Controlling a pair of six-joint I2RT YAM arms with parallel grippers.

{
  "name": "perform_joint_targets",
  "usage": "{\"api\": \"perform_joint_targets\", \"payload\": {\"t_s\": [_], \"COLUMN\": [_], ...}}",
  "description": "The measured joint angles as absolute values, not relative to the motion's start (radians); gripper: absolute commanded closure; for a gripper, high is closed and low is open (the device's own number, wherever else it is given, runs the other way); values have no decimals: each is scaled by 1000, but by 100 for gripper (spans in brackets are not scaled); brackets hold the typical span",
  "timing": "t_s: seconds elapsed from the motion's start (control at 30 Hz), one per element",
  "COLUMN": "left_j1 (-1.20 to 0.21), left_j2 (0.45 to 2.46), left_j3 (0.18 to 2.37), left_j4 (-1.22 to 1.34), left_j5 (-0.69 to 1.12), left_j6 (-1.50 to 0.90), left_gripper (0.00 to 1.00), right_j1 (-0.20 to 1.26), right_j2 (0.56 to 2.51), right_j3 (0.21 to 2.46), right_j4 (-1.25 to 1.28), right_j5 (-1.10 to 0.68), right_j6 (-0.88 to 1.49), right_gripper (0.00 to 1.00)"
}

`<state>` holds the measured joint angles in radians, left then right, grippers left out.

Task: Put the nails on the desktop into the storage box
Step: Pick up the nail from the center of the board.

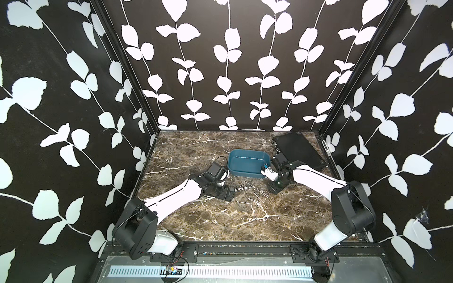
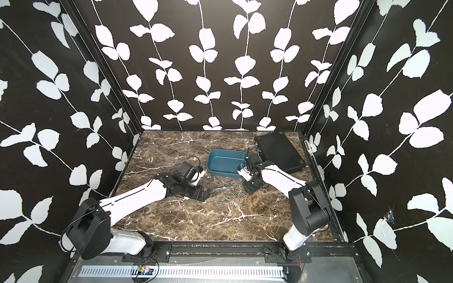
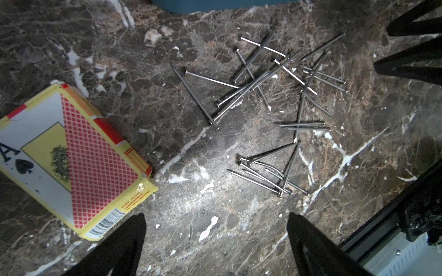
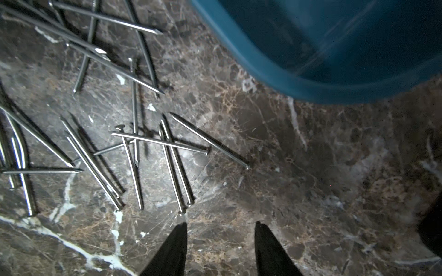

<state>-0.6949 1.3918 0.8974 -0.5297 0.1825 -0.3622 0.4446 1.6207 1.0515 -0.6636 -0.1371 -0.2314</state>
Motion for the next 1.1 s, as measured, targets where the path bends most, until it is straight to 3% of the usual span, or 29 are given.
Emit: {"api": "perform_joint_targets", "payload": {"t_s": [0.43,1.1], "left_j1": [-695,-695], "left_j2": [1415,1435], "left_j3": [934,961], "left_j4": [-575,-609], "left_j5": [183,182], "left_j6": [-337,-313], "left_gripper": [4,3], "right_j1": [445,459], "right_j2": [1730,1838], "right_j3": [1080,1157], "right_j4": [-613,-618], "right_j5": [-108,-105], "right_j6": [-394,-456], "right_gripper": [45,48]}}
